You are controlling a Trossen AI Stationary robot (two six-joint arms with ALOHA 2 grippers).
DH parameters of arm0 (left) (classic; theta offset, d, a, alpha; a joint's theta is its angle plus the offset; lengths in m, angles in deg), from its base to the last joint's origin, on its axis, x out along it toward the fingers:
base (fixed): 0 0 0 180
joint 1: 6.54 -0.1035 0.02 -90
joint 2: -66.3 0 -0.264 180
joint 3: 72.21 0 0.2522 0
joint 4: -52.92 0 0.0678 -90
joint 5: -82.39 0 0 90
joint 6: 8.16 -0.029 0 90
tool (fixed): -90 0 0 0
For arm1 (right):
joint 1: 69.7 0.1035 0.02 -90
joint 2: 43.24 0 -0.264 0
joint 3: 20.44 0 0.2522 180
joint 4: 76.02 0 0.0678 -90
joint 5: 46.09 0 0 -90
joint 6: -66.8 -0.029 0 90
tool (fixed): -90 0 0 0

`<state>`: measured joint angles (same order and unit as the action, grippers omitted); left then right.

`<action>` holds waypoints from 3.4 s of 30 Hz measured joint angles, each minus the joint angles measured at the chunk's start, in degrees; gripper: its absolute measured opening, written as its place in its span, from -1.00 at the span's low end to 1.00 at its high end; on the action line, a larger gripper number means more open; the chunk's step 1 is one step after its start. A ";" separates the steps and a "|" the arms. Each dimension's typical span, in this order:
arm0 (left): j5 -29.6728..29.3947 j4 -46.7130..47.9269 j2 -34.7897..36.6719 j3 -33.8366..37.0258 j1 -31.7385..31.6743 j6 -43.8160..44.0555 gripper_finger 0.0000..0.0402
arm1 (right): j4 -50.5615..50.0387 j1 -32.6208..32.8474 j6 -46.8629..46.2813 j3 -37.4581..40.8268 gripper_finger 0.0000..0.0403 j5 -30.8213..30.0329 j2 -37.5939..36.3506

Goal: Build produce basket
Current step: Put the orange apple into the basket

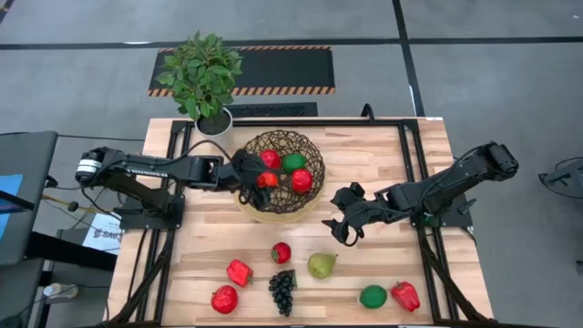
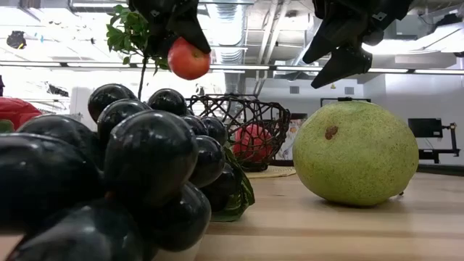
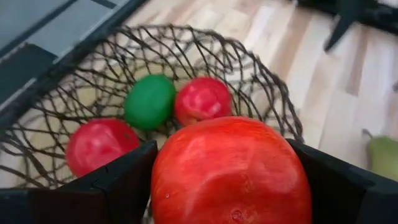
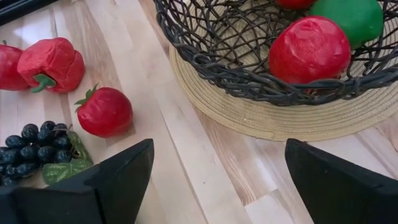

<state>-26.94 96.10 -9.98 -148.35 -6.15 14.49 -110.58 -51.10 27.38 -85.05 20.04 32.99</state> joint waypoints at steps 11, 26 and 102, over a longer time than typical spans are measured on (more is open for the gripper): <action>9.86 3.42 -0.23 -0.03 -7.04 -3.59 0.58 | -0.17 0.00 -1.39 0.00 0.88 -0.02 0.00; 14.12 5.38 -1.72 -0.01 -11.62 -12.35 0.58 | -4.08 -1.56 -6.00 0.52 0.88 1.00 0.00; 2.30 5.71 -15.59 0.01 -13.13 -11.39 0.61 | -10.71 -3.33 -5.97 0.50 0.88 2.93 -0.01</action>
<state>-24.64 101.81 -25.57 -148.34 -19.28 3.11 -121.29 -54.43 21.41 -84.54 22.96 32.98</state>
